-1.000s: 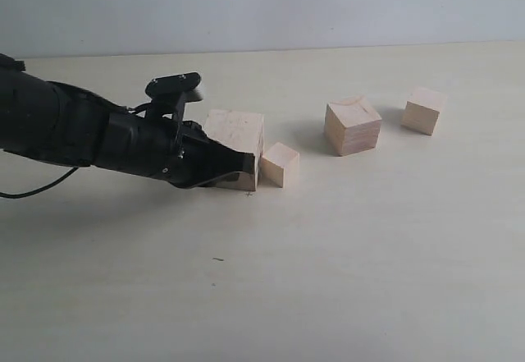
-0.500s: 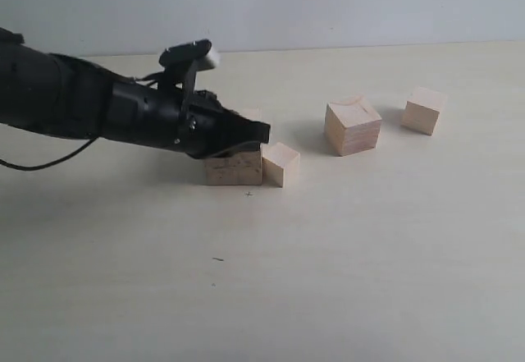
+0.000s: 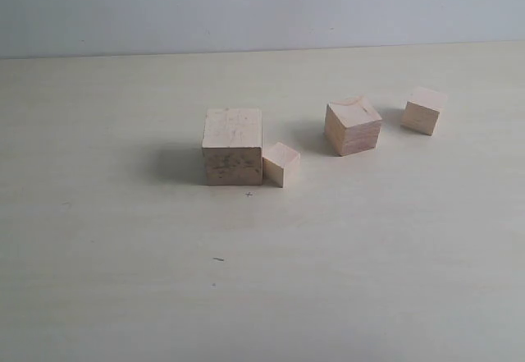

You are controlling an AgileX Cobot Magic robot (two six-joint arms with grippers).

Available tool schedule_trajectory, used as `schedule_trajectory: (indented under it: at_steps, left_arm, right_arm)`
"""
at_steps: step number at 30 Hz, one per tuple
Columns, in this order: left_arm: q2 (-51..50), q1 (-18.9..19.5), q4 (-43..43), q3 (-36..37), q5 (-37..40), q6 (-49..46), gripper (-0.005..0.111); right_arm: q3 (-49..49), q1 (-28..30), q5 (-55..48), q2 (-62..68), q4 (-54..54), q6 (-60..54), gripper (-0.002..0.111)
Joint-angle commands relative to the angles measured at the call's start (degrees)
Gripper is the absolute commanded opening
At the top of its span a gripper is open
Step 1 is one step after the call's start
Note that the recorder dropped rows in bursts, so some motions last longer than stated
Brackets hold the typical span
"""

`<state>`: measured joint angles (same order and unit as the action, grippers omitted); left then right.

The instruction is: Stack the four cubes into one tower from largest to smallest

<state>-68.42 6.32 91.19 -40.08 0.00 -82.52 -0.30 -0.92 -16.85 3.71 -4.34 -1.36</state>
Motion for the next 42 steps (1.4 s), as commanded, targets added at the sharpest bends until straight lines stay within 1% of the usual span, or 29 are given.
schedule_trajectory:
  at_steps: [1,2,4,6,8,10,12,13,15,16,18,20,21,22,24,25,26,27,28,29,31,33,36,39,42]
  left_arm:
    - [15.36,12.32,0.18,9.02,10.09,-1.23,0.000]
    - [19.74,12.60,1.84,11.01,10.09,-1.23,0.000]
    - [26.40,12.49,4.08,12.69,10.09,-1.23,0.000]
    - [33.44,12.49,4.76,14.80,10.24,-1.23,0.000]
    - [39.43,12.49,4.76,16.88,7.79,-1.23,0.000]
    - [43.00,12.49,4.52,18.95,5.89,-1.75,0.000]
    - [45.47,11.80,3.50,22.36,3.60,-2.77,0.000]
    - [45.83,11.09,3.71,24.60,1.98,-2.77,0.000]
    - [45.87,9.28,3.90,28.13,1.31,-2.41,0.000]
    - [45.74,7.91,4.14,29.91,1.88,-2.30,0.000]
    - [45.74,4.88,4.81,32.82,3.32,-2.30,0.000]
    - [45.74,1.61,5.52,35.38,5.29,-2.30,0.000]
    - [45.74,0.38,5.38,36.31,5.41,-2.30,0.000]
    - [45.86,-0.36,5.00,37.00,5.18,-2.63,0.000]
    - [46.21,-0.64,5.58,37.40,3.97,-2.52,0.000]
    - [46.75,-0.64,6.14,37.40,3.70,-2.34,0.000]
    - [47.79,-0.64,6.78,37.24,3.57,-2.34,0.000]
    - [49.23,-0.80,7.19,37.14,3.95,-2.34,0.000]
    - [50.98,-1.36,7.69,37.16,4.10,-2.34,0.000]
    - [52.98,-2.07,8.22,37.03,4.69,-2.34,0.000]
    - [57.05,-3.37,8.22,36.74,6.74,-2.34,0.000]
    - [61.85,-3.59,8.22,36.74,10.00,-2.47,0.000]
    - [67.41,-3.59,8.22,36.74,13.11,-2.17,0.000]
    - [68.42,-3.59,8.22,36.74,17.41,-2.19,0.000]
    - [68.42,-3.44,6.90,36.74,20.57,-2.33,0.000]
  right_arm:
    - [0.30,0.21,0.18,0.22,-10.63,-8.93,0.000]
    - [0.30,0.21,0.18,0.22,-15.19,-12.15,0.000]
    - [0.30,0.21,0.72,0.22,-25.16,-16.39,0.000]
    - [0.30,0.21,3.84,0.22,-35.83,-17.05,0.000]
    - [0.30,0.21,12.08,0.22,-46.38,-17.05,0.000]
    - [0.30,0.21,21.73,0.22,-52.88,-17.05,0.000]
    - [-0.28,0.21,32.88,0.22,-52.81,-17.05,0.000]
    - [-1.39,0.21,39.13,0.22,-51.55,-16.81,0.000]
    - [-2.69,0.21,52.30,0.22,-51.02,-15.75,0.000]
    - [-3.35,0.21,60.94,0.22,-51.02,-13.41,0.000]
    - [-4.20,0.21,68.43,0.22,-49.79,-5.42,0.000]
    - [-4.30,0.21,67.24,0.22,-46.77,11.56,0.000]
    - [-4.30,0.21,63.06,0.22,-46.03,21.36,0.000]
    - [-4.30,0.21,56.58,0.33,-45.15,36.94,0.000]
    - [-4.30,0.21,40.14,1.25,-41.52,58.84,0.000]
    - [-4.30,0.21,28.29,2.14,-36.79,69.99,0.000]
    - [-4.30,0.21,21.22,2.78,-33.10,78.36,0.000]
    - [-4.38,0.21,13.77,3.47,-29.56,83.03,0.000]
    - [-4.38,0.21,7.67,3.84,-28.81,84.02,0.000]
    - [-4.38,0.21,4.59,4.09,-28.97,83.89,0.000]
    - [-4.52,0.21,2.21,4.12,-32.29,83.99,0.000]
    - [-4.74,0.21,4.89,4.12,-36.69,83.99,0.000]
    - [-4.74,0.21,16.27,4.12,-38.53,83.89,0.000]
    - [-4.74,0.21,24.31,4.12,-38.94,83.02,0.000]
    - [-4.74,0.21,24.00,4.12,-39.36,80.26,0.000]
